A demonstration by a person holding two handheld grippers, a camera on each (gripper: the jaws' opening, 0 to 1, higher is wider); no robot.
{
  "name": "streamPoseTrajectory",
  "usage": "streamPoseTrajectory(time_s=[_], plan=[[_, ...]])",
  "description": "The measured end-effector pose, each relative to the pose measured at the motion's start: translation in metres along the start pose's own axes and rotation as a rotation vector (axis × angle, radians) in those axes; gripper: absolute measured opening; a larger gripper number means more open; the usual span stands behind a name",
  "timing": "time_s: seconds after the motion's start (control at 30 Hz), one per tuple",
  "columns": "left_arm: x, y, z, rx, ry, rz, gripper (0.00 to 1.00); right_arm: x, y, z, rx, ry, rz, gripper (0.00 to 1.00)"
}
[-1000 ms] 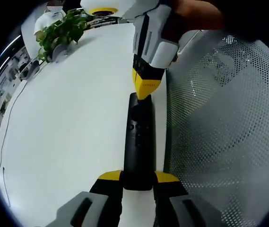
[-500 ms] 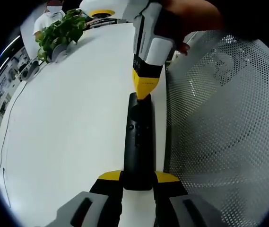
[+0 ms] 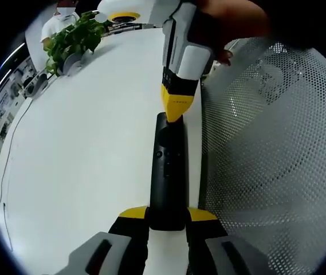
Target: Press the specified remote control buttons in sequence, fully releasing each button before pressing the next.
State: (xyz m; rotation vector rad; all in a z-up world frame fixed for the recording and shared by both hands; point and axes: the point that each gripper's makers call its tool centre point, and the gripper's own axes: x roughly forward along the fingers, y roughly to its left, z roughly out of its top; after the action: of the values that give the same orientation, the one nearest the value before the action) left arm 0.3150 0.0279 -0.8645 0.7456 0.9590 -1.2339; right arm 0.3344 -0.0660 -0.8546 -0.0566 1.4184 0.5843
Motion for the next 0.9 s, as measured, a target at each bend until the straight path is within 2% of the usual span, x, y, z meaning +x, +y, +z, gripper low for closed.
streamPoseTrajectory(time_s=[0.17, 0.27, 0.4, 0.73, 0.9], plan=[[0.0000, 0.0002, 0.0000, 0.002, 0.001, 0.000, 0.25, 0.0008, 0.0003, 0.0000, 0.003, -0.002, -0.011, 0.00], [0.0001, 0.0002, -0.0002, 0.004, 0.004, -0.001, 0.25, 0.0013, -0.0003, 0.0007, -0.081, 0.010, -0.042, 0.00], [0.0001, 0.0002, 0.0000, 0.002, 0.001, -0.001, 0.25, 0.0014, -0.0004, 0.0003, -0.067, 0.009, -0.043, 0.00], [0.0002, -0.0002, 0.0004, -0.001, -0.006, 0.002, 0.25, -0.0003, -0.0012, -0.0003, 0.031, 0.003, 0.011, 0.00], [0.0002, -0.0005, 0.0005, 0.001, -0.006, 0.005, 0.25, -0.0039, 0.0039, 0.0047, 0.053, -0.034, 0.042, 0.00]])
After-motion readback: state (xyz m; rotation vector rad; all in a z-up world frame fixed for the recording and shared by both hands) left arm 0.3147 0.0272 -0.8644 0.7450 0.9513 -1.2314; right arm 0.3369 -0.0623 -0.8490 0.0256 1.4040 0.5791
